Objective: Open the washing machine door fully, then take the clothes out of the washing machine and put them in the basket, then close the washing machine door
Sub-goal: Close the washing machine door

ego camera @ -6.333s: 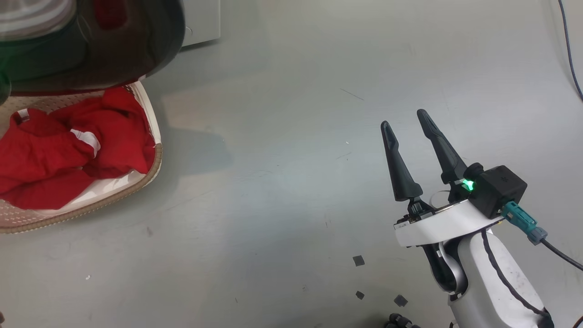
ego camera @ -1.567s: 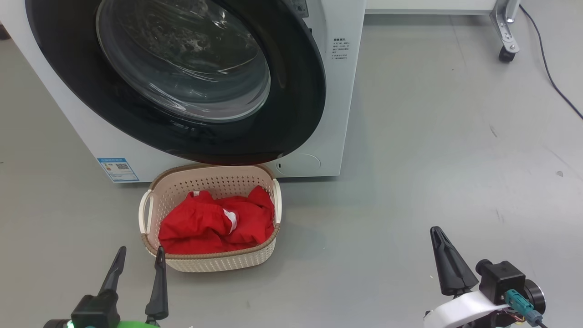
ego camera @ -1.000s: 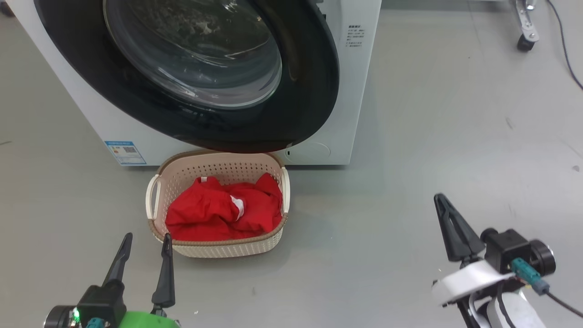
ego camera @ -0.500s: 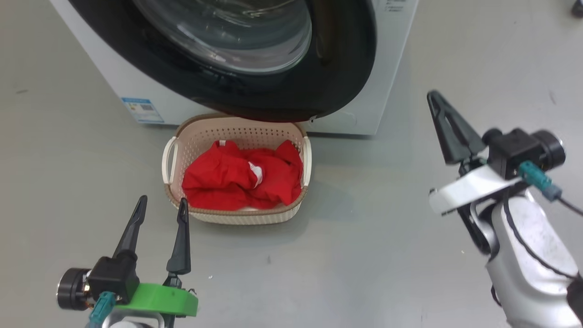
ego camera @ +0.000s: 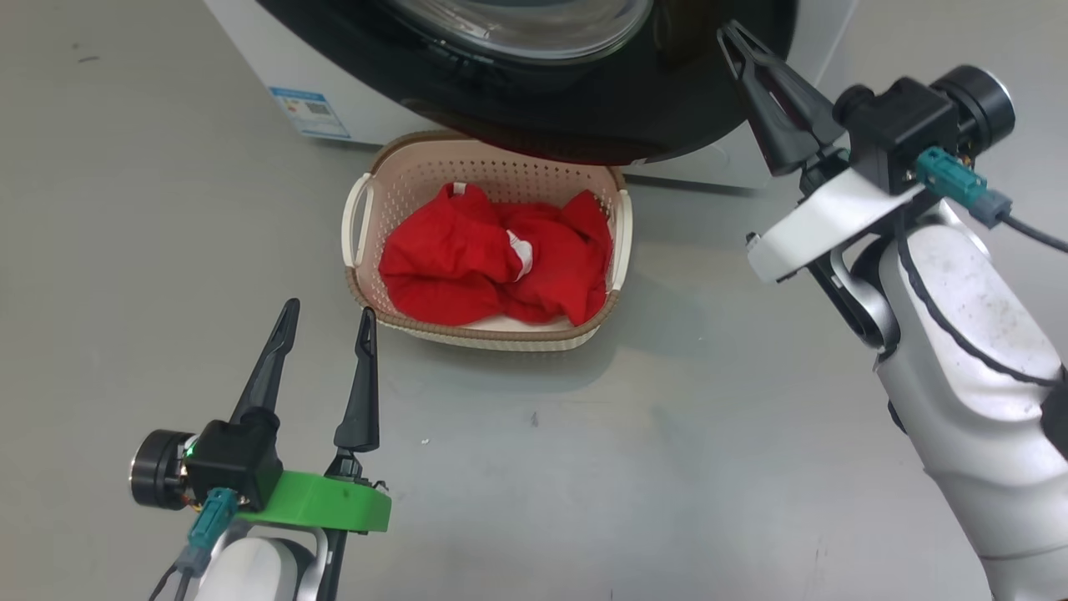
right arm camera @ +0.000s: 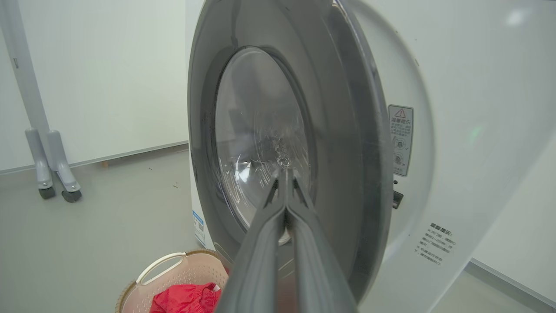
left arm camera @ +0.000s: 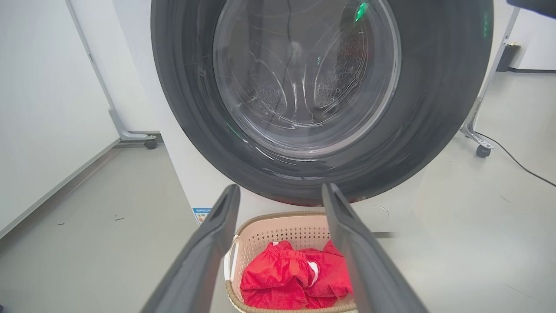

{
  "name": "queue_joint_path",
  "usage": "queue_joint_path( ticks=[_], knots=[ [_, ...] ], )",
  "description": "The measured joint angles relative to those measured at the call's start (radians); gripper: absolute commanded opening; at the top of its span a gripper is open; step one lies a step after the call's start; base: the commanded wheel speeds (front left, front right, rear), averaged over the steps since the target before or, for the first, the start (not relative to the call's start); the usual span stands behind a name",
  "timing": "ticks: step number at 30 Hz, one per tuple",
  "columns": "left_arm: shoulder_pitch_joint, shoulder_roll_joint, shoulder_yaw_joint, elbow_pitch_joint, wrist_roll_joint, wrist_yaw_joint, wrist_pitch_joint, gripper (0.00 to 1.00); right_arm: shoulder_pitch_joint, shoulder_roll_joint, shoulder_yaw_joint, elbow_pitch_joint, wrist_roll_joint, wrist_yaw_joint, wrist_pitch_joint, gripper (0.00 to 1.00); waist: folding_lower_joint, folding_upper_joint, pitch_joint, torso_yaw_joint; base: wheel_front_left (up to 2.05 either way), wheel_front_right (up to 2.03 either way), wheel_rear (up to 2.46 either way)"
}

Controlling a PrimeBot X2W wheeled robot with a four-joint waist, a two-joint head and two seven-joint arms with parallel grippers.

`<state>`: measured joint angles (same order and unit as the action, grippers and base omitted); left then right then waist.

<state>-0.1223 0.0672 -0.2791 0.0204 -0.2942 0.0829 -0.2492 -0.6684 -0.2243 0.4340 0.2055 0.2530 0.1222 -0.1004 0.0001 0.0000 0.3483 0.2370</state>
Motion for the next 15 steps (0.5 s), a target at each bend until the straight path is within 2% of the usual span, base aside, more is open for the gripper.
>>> queue_joint_path(
  ticks=[7, 12, 15],
  knots=[
    [-0.03, -0.013, -0.007, 0.005, 0.004, 0.0, 0.0, 1.0, -0.106, -0.018, 0.046, 0.031, 0.088, 0.0, 0.008, 0.0, 0.0, 0.0, 0.04, 0.038, 0.0, 0.0, 0.0],
    [-0.043, -0.017, -0.007, 0.005, 0.005, 0.0, 0.0, 1.0, -0.162, -0.033, 0.026, 0.061, 0.196, 0.0, 0.007, 0.0, 0.0, 0.0, 0.056, 0.058, 0.0, 0.0, 0.0],
    [-0.043, -0.018, -0.004, 0.007, 0.005, 0.0, 0.0, 1.0, -0.196, -0.046, 0.027, 0.077, 0.216, 0.0, 0.007, 0.0, 0.0, 0.0, 0.061, 0.064, 0.0, 0.0, 0.0]
  ],
)
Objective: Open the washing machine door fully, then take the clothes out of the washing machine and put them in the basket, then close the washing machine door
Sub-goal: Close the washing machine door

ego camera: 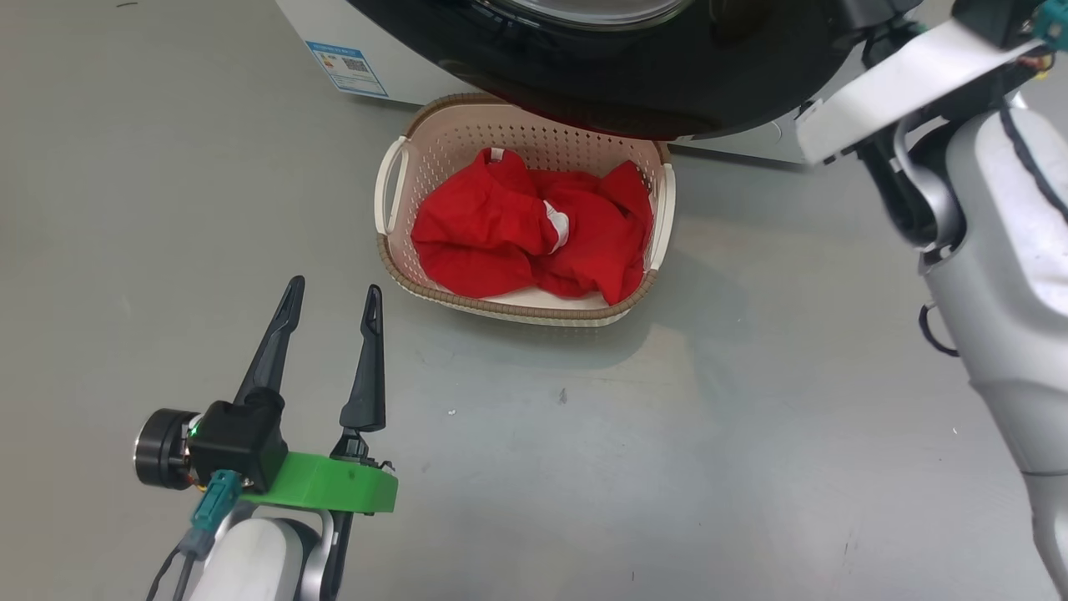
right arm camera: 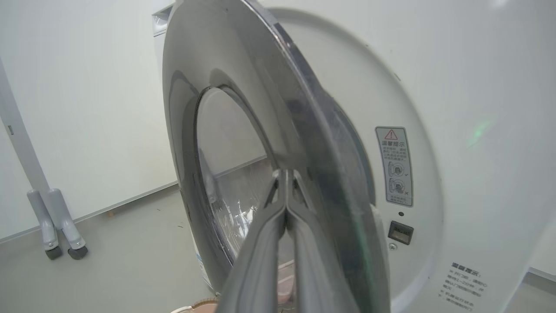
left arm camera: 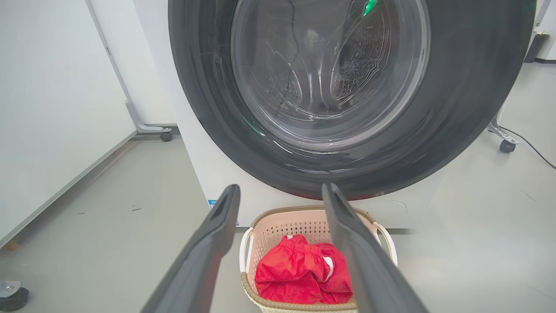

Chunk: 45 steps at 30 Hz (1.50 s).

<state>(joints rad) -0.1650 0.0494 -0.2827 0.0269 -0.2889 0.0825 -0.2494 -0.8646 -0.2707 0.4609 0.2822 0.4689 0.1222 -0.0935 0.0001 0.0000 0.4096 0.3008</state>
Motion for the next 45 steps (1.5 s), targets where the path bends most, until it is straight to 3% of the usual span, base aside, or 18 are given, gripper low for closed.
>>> queue_joint_path(
  ticks=[32, 45],
  knots=[
    [-0.062, -0.011, -0.047, -0.006, 0.001, -0.01, -0.003, 1.0, -0.286, -0.139, 0.019, 0.197, 0.11, 0.009, 0.035, 0.0, -0.0001, 0.0, 0.086, 0.063, 0.0, 0.0, 0.0],
    [-0.067, -0.014, -0.07, -0.012, -0.03, -0.008, -0.003, 1.0, -0.344, -0.145, -0.02, 0.307, 0.103, 0.007, -0.011, 0.0, -0.0001, 0.0, 0.095, 0.086, 0.0, 0.0, 0.0]
  ],
)
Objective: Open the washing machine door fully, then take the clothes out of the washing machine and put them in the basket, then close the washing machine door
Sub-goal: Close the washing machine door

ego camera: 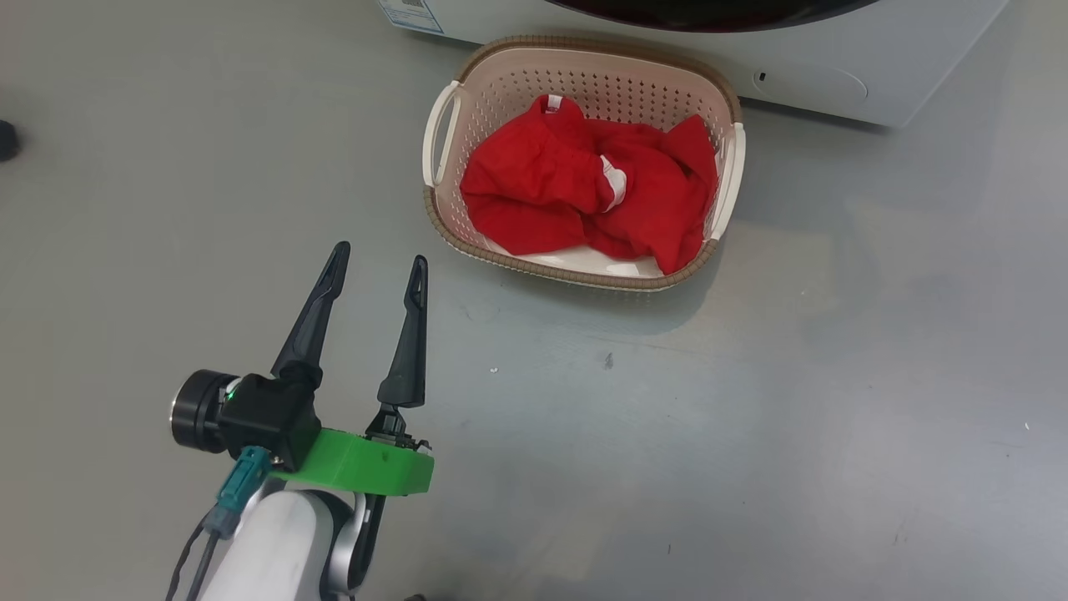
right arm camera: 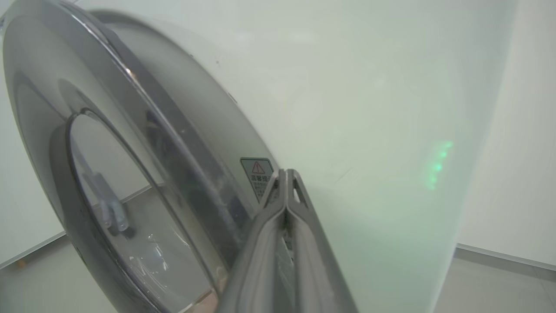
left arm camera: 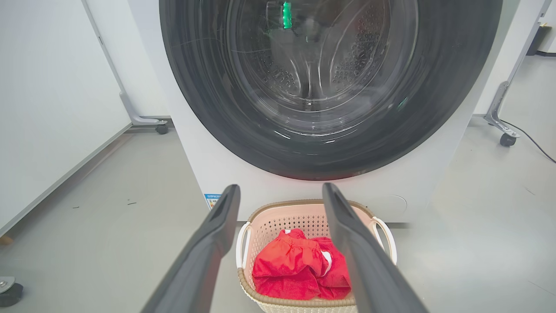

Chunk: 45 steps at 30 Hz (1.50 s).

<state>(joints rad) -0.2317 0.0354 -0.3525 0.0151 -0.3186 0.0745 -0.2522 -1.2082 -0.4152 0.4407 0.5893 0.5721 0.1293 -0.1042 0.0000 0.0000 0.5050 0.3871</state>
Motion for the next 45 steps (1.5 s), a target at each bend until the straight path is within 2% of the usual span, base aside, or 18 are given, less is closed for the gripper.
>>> queue_joint_path(
  ticks=[11, 20, 36, 38, 39, 40, 41, 45],
  knots=[
    [-0.005, 0.0, -0.006, 0.001, -0.007, 0.009, 0.0, 1.0, -0.001, 0.014, 0.024, 0.057, -0.001, 0.0, -0.035, 0.0, 0.0, 0.0, -0.004, 0.001, 0.0, 0.0, 0.0],
    [-0.01, -0.001, 0.004, 0.012, 0.004, 0.013, 0.0, 1.0, 0.021, 0.038, 0.013, 0.1, 0.02, 0.0, -0.109, 0.0, 0.0, 0.0, -0.035, -0.017, 0.0, 0.0, 0.0],
    [0.001, -0.001, 0.04, 0.042, 0.03, 0.014, 0.0, 1.0, 0.309, 0.077, -0.017, 0.085, 0.053, 0.0, -0.148, 0.01, 0.0, 0.0, -0.126, -0.089, 0.0, 0.0, 0.0],
    [0.01, -0.001, 0.047, 0.045, 0.032, 0.014, 0.0, 1.0, 0.352, 0.083, -0.02, 0.077, 0.053, 0.0, -0.148, 0.47, -0.0001, 0.0, -0.14, -0.098, 0.0, 0.0, 0.0],
    [0.012, -0.001, 0.049, 0.048, 0.032, 0.013, 0.0, 1.0, 0.372, 0.09, -0.023, 0.067, 0.053, 0.0, -0.148, 0.47, -0.0001, 0.0, -0.148, -0.102, 0.0, 0.0, 0.0],
    [0.014, -0.001, 0.05, 0.051, 0.034, 0.013, 0.0, 1.0, 0.389, 0.099, -0.029, 0.053, 0.052, 0.0, -0.148, 0.82, -0.0001, 0.0, -0.155, -0.107, 0.0, 0.0, 0.0],
    [0.016, -0.001, 0.05, 0.053, 0.036, 0.012, 0.0, 1.0, 0.404, 0.105, -0.036, 0.035, 0.052, 0.0, -0.148, 1.0, -0.0001, 0.0, -0.162, -0.111, 0.0, 0.0, 0.0],
    [0.032, -0.001, 0.054, 0.066, 0.039, 0.008, 0.0, 1.0, 0.455, 0.118, -0.069, -0.016, 0.049, 0.0, -0.148, 1.0, -0.0001, 0.0, -0.189, -0.129, 0.0, 0.0, 0.0]
  ],
)
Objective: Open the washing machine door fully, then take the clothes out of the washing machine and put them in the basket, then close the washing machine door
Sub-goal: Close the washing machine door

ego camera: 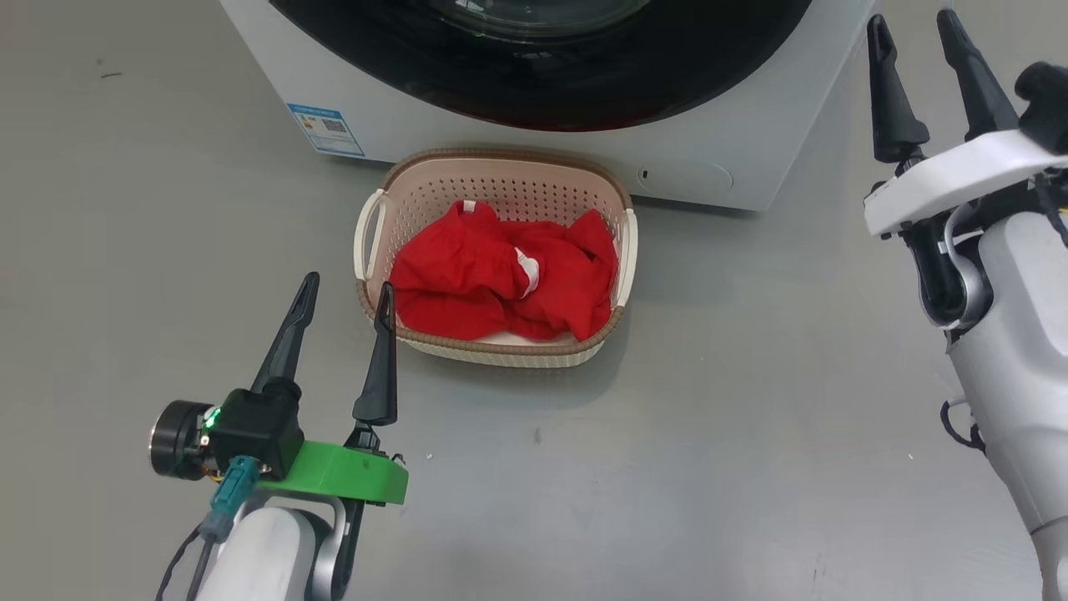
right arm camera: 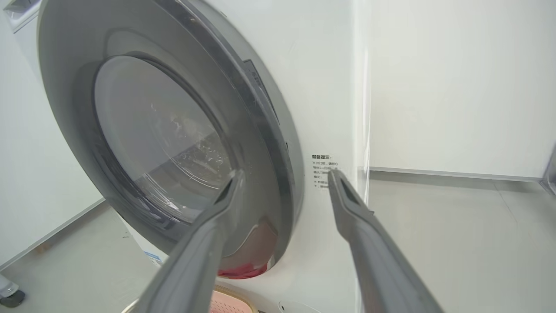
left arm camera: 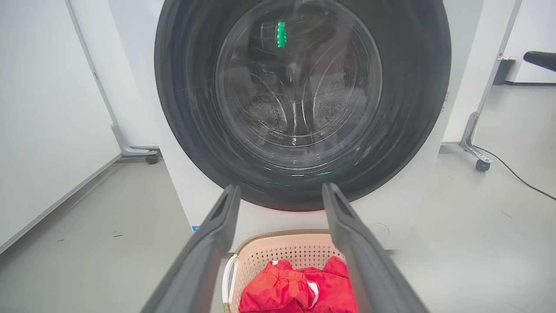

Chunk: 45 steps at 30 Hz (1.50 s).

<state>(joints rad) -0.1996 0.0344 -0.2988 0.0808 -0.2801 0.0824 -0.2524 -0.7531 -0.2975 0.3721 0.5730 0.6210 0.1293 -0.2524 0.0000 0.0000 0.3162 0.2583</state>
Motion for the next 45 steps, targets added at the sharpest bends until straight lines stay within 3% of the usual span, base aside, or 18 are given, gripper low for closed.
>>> queue_joint_path(
  ticks=[11, 24, 45],
  knots=[
    [0.043, 0.002, 0.024, 0.02, 0.0, -0.01, 0.0, 1.0, 0.217, 0.053, -0.051, -0.095, -0.034, -0.02, 0.0, 1.0, 0.0, 0.0, -0.068, -0.046, 0.0, 0.0, 0.0],
    [0.087, 0.014, 0.04, 0.041, 0.008, -0.027, 0.0, 1.0, 0.475, 0.113, -0.131, -0.211, -0.075, -0.081, 0.0, 1.0, 0.0, 0.0, -0.14, -0.101, 0.0, 0.0, 0.0],
    [0.19, 0.025, 0.064, 0.1, 0.007, -0.045, 0.0, 1.0, 0.737, 0.169, -0.112, -0.362, -0.203, -0.128, 0.0, 1.0, 0.0, 0.0, -0.257, -0.158, 0.0, 0.0, 0.0]
  ],
)
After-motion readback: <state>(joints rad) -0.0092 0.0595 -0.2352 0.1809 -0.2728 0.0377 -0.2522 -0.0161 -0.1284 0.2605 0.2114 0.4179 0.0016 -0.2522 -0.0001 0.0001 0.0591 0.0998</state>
